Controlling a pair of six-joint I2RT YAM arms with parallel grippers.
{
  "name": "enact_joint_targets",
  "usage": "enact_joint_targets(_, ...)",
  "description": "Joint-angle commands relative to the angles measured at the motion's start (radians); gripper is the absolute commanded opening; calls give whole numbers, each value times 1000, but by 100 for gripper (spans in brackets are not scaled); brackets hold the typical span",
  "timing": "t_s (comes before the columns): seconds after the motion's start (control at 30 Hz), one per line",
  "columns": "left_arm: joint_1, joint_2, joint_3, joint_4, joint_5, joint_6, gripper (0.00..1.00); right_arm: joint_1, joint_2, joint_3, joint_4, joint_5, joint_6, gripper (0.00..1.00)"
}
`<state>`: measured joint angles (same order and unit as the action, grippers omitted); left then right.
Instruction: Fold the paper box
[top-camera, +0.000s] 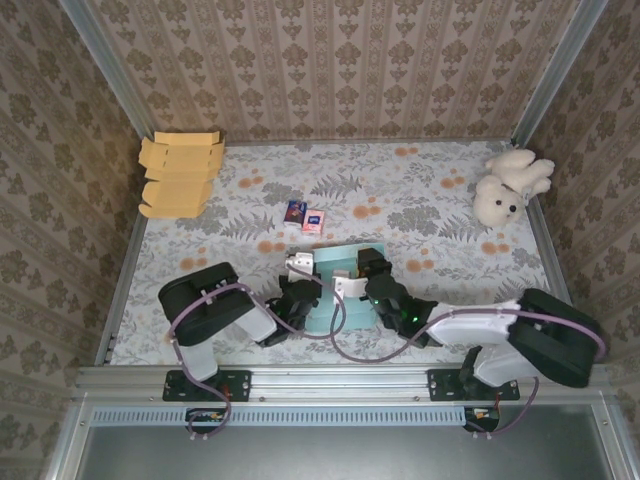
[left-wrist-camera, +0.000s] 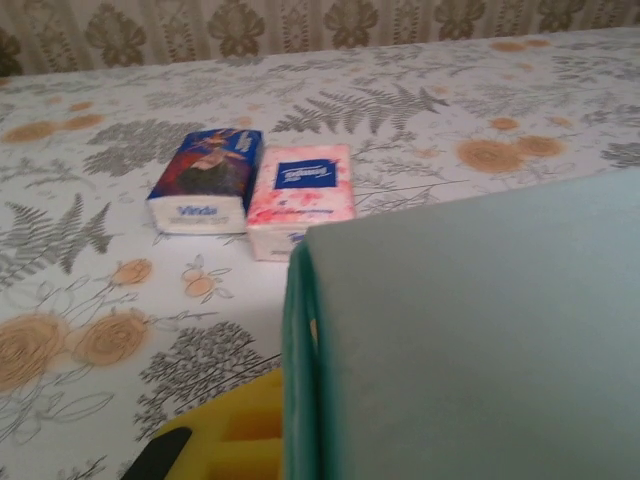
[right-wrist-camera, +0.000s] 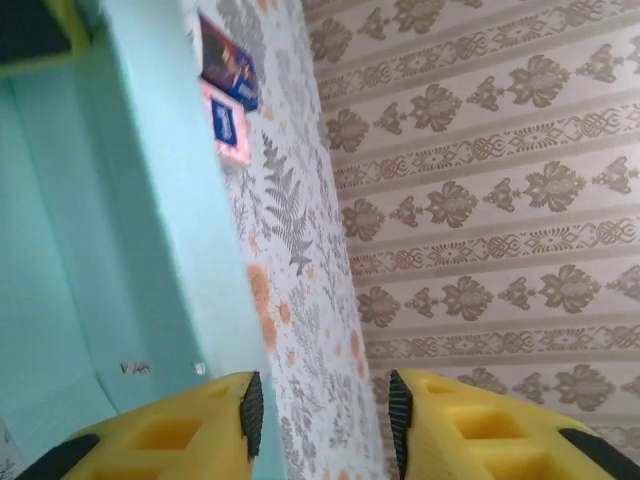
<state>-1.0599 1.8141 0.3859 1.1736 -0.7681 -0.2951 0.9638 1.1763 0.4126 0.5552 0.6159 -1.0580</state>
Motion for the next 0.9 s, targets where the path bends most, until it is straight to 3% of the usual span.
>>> enact_joint_targets(0.0, 33, 12, -22, 97, 98, 92, 0, -12, -121, -6, -201, -144, 221, 42)
enact_joint_targets(0.27, 100, -9, -54, 118, 351, 235, 0, -53, -358, 26, -427, -300, 565, 48)
enact_joint_targets(0.37, 111, -6, -55, 116, 476, 283, 0, -96, -372, 27, -413, -281, 729, 50)
enact_joint_targets(0.5, 126, -1, -58, 116, 565, 320, 0, -166, -338, 61, -475, -276, 955, 52)
enact_joint_targets(0.87, 196, 26, -31, 97, 732, 318, 0, -178, -213, 86, -497, -345, 1110, 51)
